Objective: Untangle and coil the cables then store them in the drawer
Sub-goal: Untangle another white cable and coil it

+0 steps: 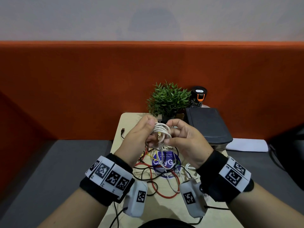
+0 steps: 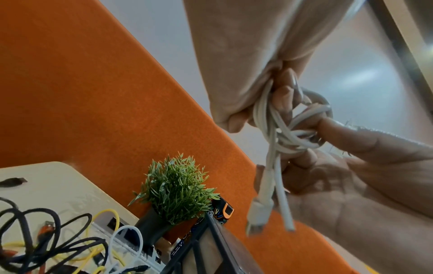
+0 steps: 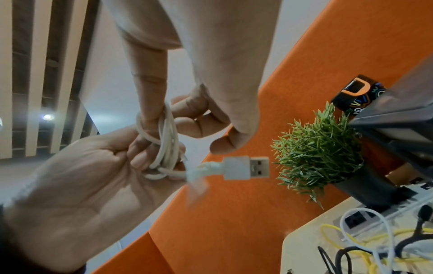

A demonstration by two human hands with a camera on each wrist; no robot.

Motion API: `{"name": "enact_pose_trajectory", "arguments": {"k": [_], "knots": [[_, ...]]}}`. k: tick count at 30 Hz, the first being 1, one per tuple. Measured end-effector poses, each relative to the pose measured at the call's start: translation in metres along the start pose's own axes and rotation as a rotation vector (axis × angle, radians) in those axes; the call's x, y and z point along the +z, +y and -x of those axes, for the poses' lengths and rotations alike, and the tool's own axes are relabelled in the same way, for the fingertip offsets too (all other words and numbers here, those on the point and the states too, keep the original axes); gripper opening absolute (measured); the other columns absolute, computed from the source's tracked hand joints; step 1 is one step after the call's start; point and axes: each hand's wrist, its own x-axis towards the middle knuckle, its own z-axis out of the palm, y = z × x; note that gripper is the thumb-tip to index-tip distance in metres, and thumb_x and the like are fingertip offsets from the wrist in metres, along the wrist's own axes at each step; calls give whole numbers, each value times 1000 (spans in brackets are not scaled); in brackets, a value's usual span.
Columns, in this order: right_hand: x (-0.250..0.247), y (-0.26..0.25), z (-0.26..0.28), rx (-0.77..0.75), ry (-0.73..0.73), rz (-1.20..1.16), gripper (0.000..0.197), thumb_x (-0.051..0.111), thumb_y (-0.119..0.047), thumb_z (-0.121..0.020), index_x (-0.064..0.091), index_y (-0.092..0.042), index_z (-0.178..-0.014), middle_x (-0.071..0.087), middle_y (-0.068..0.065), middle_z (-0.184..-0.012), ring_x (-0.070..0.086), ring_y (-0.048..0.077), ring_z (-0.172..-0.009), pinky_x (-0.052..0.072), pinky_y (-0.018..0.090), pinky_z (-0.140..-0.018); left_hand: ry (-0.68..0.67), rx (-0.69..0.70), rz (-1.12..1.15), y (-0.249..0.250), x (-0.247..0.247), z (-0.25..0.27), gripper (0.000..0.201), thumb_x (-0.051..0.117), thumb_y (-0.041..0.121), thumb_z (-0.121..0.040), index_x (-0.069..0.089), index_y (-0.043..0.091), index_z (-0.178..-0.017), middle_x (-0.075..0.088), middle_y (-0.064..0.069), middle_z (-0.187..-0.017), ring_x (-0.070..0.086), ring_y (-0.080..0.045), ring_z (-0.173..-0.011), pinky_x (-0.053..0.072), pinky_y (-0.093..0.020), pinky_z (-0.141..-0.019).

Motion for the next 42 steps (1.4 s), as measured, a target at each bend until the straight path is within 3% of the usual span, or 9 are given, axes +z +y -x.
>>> {"name": "enact_pose_trajectory", "arguments": {"k": [5, 11, 16, 18, 20, 25, 31, 36, 42], "knots": [[2, -12, 4, 58, -201, -46, 42, 49, 15, -64, 47, -2, -102, 67, 10, -69, 64, 20, -65, 53, 32, -73, -22, 13, -97, -1, 1, -2, 24, 46, 36, -93, 48, 14, -83, 40, -2, -57, 35, -12, -50, 31, -22, -45], [2, -11, 5, 48, -180, -133, 51, 38, 13, -59, 46, -3, -107, 62, 11, -68, 54, 28, -73, 41, 51, -86, 4, 59, -130, -1, 8, -4, 21, 42, 28, -97, 47, 14, -83, 49, -3, -60, 44, -18, -52, 32, -20, -45], [2, -10, 4, -46, 102, 190, 32, 60, -7, -68, 62, -18, -98, 63, 4, -85, 58, 20, -81, 47, 41, -77, 113, 116, -207, 6, 6, -6, 21, 35, 21, -102, 46, 13, -85, 52, 6, -64, 45, -6, -53, 38, -18, -46], [3, -12, 8, -52, 259, 321, 21, 68, -32, -70, 63, -17, -83, 58, 2, -78, 54, 16, -74, 47, 35, -69, 146, 166, -251, 7, 3, -7, 22, 36, 32, -101, 47, 17, -89, 50, -18, -70, 45, -19, -57, 38, -28, -50], [4, -14, 13, -80, 286, 513, 41, 72, -51, -73, 62, -12, -73, 53, 2, -68, 49, 11, -63, 43, 26, -61, 171, 187, -283, 7, 0, -8, 23, 36, 41, -96, 48, 22, -89, 49, -34, -78, 43, -33, -59, 37, -43, -52], [15, -13, 17, -138, 350, 773, 23, 72, -37, -81, 69, -21, -64, 60, -2, -59, 50, 4, -56, 44, 28, -56, 161, 221, -330, 6, 4, -10, 19, 36, 41, -95, 47, 28, -86, 45, -21, -70, 40, -27, -60, 36, -44, -54], [18, -11, 17, -166, 419, 979, 22, 70, -37, -82, 65, -25, -64, 58, -13, -63, 51, 1, -60, 33, 10, -54, 126, 194, -314, 5, 8, -12, 20, 35, 33, -101, 46, 26, -86, 39, -13, -65, 35, -26, -58, 34, -38, -53], [15, -9, 17, -165, 393, 851, 25, 62, -18, -84, 54, -9, -61, 46, -6, -52, 40, 5, -51, 37, 24, -49, 114, 178, -341, 2, 12, -12, 19, 35, 29, -101, 46, 23, -86, 40, -2, -67, 38, -16, -60, 34, -29, -52], [4, -17, 17, -43, 236, 825, 19, 51, -11, -84, 50, -6, -66, 59, 14, -64, 54, 27, -62, 47, 42, -60, 32, 193, -407, 0, 6, -13, 21, 37, 35, -98, 58, 30, -94, 55, -17, -76, 46, -26, -59, 38, -34, -56]]}}
